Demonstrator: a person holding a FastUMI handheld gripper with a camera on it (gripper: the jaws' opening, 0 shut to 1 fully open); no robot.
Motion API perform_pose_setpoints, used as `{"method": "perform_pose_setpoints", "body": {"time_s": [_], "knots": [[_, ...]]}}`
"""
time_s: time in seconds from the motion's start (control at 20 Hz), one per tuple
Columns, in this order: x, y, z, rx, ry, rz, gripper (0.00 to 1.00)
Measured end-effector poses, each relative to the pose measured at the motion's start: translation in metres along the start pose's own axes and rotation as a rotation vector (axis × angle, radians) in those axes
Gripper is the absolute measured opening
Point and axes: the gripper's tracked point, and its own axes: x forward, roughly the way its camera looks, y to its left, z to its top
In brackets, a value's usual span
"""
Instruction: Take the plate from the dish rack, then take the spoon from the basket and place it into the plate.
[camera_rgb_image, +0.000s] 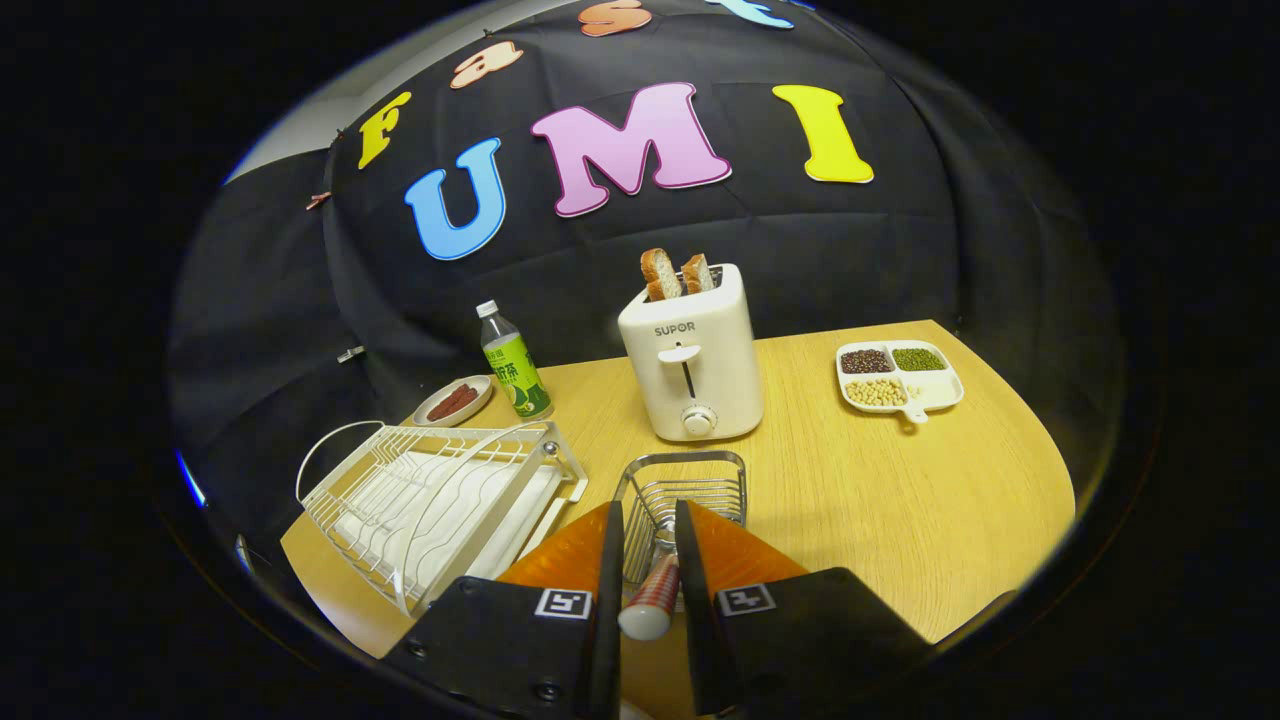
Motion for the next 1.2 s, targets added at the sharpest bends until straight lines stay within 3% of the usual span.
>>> {"method": "perform_pose_setpoints", "body": {"time_s": [0.05, 0.4, 0.8, 1.2], "knots": [[0.006, 0.0, 0.002, -0.004, -0.001, -0.007, 0.23], [-0.005, 0.013, 0.022, -0.091, -0.015, 0.024, 0.2], [-0.066, 0.04, 0.082, -0.097, -0.077, 0.108, 0.2], [-0.131, 0.071, 0.062, -0.096, 0.001, 0.235, 0.2]]}}
